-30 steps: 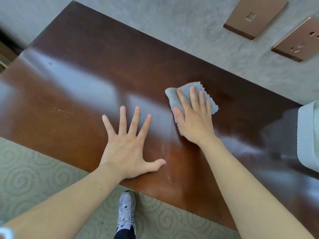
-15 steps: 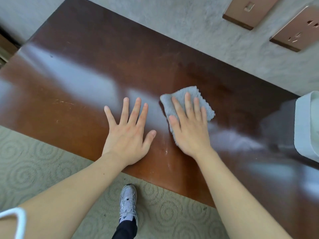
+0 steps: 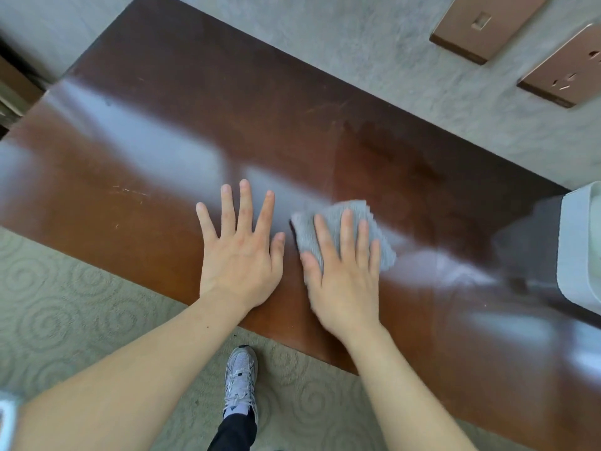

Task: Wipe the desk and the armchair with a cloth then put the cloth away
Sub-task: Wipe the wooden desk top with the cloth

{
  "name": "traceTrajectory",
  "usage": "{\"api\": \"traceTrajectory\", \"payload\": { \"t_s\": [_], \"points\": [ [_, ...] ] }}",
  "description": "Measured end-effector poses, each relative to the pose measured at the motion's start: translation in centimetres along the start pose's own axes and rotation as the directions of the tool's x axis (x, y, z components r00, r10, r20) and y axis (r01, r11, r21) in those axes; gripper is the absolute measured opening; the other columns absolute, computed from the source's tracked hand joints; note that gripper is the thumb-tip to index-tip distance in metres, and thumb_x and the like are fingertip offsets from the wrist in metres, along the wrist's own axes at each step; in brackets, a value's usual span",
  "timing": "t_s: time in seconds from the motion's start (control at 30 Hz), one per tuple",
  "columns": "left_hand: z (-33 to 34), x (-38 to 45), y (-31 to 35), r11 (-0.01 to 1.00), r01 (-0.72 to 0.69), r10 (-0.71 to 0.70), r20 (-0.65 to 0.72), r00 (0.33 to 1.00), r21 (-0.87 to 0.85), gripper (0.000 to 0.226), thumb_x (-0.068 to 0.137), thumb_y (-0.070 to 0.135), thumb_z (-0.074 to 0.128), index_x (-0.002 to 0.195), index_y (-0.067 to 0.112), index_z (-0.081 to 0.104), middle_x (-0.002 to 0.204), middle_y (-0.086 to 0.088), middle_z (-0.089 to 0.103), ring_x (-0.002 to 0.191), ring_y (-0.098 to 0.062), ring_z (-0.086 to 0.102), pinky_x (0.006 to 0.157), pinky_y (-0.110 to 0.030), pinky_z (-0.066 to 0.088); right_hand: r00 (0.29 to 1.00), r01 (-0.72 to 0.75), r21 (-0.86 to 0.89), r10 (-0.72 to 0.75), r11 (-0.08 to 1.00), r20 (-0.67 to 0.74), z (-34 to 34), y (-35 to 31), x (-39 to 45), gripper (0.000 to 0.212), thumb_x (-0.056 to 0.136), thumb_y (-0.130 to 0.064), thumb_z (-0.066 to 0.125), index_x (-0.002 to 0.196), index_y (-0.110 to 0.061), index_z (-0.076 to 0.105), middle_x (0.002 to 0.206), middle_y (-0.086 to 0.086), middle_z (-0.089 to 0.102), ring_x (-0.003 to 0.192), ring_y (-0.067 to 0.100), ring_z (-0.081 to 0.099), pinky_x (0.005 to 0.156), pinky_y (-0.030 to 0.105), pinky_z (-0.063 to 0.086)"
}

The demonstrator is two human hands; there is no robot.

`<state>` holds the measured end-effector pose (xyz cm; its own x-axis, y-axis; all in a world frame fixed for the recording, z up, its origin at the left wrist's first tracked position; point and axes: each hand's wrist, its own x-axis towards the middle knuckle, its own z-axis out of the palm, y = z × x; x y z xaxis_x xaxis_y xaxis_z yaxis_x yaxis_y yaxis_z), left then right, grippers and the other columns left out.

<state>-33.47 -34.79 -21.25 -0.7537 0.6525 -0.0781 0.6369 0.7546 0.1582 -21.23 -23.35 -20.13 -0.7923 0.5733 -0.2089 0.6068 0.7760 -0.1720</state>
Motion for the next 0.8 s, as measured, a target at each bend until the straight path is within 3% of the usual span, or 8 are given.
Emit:
{"api": "traceTrajectory", "payload": {
  "t_s": [0.23,0.37,0.57,0.8],
  "points": [
    [0.2,0.2,-0.1,0.999,-0.033,0.033,-0.005,0.999,0.037,0.067,0.101,0.047,0.019,0.160,0.015,0.017,0.166,-0.019,0.017,0.152,-0.046,0.011,0.115,-0.074,0.010,0.999,-0.020,-0.030,0.019,0.999,-0.035,-3.1,0.3,16.8,0.058,0.102,-0.054,0.014,0.156,-0.037,0.003,0.166,0.006,-0.007,0.151,0.031,-0.010,0.121,0.050,-0.006],
    [0.2,0.3,-0.1,0.998,-0.028,0.028,0.005,1.000,0.050,0.067,0.101,0.047,0.018,0.160,0.015,0.017,0.166,-0.020,0.017,0.152,-0.047,0.011,0.115,-0.074,0.010,1.000,-0.013,-0.009,0.013,1.000,-0.020,-3.9,-0.1,19.7,0.057,0.102,-0.052,0.014,0.156,-0.037,0.001,0.166,0.006,-0.009,0.151,0.030,-0.011,0.121,0.051,-0.006],
    [-0.2,0.2,0.2,0.999,-0.018,0.017,0.032,0.999,0.042,0.066,0.101,0.045,0.016,0.160,0.016,0.014,0.167,-0.018,0.015,0.153,-0.045,0.008,0.116,-0.073,0.009,0.991,0.102,-0.015,-0.102,0.995,-0.081,-2.0,-0.4,10.3,0.058,0.103,-0.049,0.021,0.157,-0.033,0.009,0.166,0.007,0.001,0.152,0.029,-0.005,0.122,0.049,0.000],
    [-0.4,0.0,-0.1,1.000,-0.019,0.019,0.008,1.000,0.002,0.063,0.101,0.037,0.015,0.160,0.015,0.019,0.167,-0.011,0.020,0.154,-0.038,0.012,0.117,-0.070,0.010,1.000,0.012,0.003,-0.012,1.000,-0.026,2.1,-1.2,-7.6,0.059,0.103,-0.051,0.019,0.158,-0.032,0.010,0.166,0.007,-0.001,0.153,0.030,-0.003,0.119,0.052,0.010]
  ]
}}
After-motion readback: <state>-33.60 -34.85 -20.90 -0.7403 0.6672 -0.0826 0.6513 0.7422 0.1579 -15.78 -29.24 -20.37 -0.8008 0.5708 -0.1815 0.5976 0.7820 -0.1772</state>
